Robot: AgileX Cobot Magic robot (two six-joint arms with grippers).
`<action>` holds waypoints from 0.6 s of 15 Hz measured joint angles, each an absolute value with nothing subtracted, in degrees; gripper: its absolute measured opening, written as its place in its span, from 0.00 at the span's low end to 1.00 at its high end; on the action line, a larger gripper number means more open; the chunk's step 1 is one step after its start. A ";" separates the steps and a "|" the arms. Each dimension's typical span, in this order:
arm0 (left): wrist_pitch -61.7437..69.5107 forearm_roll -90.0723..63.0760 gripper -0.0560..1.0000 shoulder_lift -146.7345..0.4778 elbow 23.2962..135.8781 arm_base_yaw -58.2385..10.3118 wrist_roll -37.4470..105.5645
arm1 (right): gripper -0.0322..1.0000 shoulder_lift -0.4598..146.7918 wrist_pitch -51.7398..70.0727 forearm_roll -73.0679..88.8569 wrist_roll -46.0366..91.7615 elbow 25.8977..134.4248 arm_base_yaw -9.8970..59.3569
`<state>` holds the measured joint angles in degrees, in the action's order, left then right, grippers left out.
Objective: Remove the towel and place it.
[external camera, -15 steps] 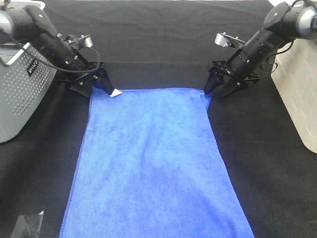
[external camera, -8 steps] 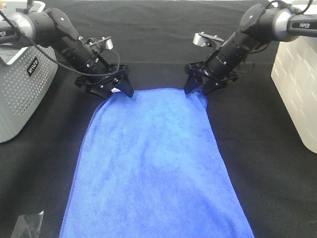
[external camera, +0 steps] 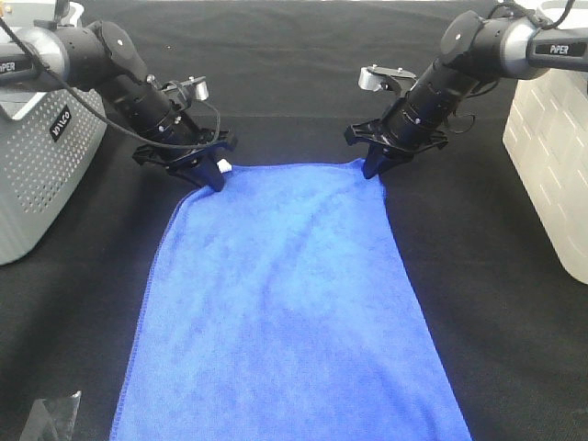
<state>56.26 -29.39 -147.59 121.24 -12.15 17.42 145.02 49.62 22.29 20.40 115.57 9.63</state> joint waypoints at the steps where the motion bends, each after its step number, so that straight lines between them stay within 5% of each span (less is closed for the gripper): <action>1: 56.26 -29.39 0.07 -147.59 121.24 -12.15 17.59 | 0.06 145.02 49.62 22.29 20.28 115.57 9.63; 9: 58.21 -27.04 0.07 -148.40 134.07 -12.49 17.76 | 0.06 141.06 43.72 20.80 21.77 114.76 10.08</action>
<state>58.21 -27.04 -148.40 134.07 -12.49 17.76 141.06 43.72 20.80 21.77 114.76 10.08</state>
